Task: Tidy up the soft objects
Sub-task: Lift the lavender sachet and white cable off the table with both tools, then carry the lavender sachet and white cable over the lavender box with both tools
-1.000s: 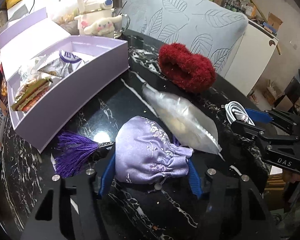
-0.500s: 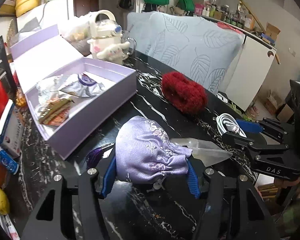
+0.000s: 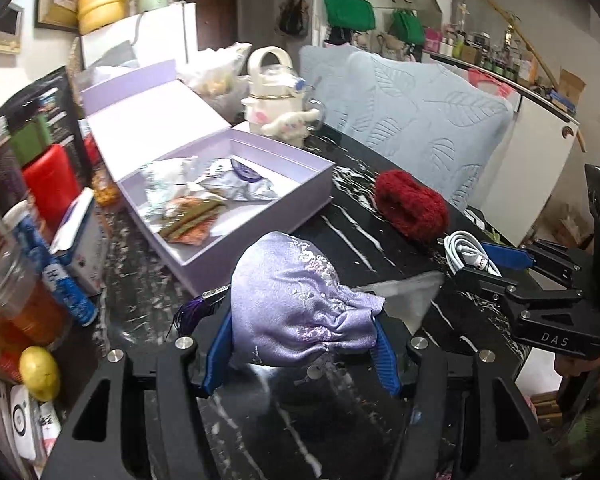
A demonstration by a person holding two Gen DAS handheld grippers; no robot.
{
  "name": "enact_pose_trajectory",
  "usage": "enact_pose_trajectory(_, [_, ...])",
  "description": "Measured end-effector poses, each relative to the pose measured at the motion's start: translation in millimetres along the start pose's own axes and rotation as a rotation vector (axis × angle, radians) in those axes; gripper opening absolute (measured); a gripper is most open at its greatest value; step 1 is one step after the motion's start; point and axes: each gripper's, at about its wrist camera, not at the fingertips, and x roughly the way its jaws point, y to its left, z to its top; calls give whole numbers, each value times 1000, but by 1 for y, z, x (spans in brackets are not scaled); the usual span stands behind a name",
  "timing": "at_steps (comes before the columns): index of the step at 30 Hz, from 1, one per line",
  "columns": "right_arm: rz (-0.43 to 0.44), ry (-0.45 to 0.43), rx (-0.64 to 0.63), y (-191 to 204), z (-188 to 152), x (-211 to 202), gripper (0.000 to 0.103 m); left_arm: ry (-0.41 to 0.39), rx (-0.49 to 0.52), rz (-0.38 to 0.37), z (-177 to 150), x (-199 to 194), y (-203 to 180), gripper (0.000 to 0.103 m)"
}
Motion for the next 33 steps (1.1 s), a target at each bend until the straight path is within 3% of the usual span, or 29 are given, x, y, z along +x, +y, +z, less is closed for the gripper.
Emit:
enact_pose_trajectory(15, [91, -27, -115, 48, 14, -1, 51, -56, -47, 81, -4, -36, 29, 59])
enact_pose_trajectory(23, [147, -35, -161, 71, 25, 5, 51, -94, -62, 158, -3, -62, 45, 59])
enact_pose_trajectory(33, [155, -78, -210, 91, 51, 7, 51, -125, -70, 168, 7, -67, 62, 59])
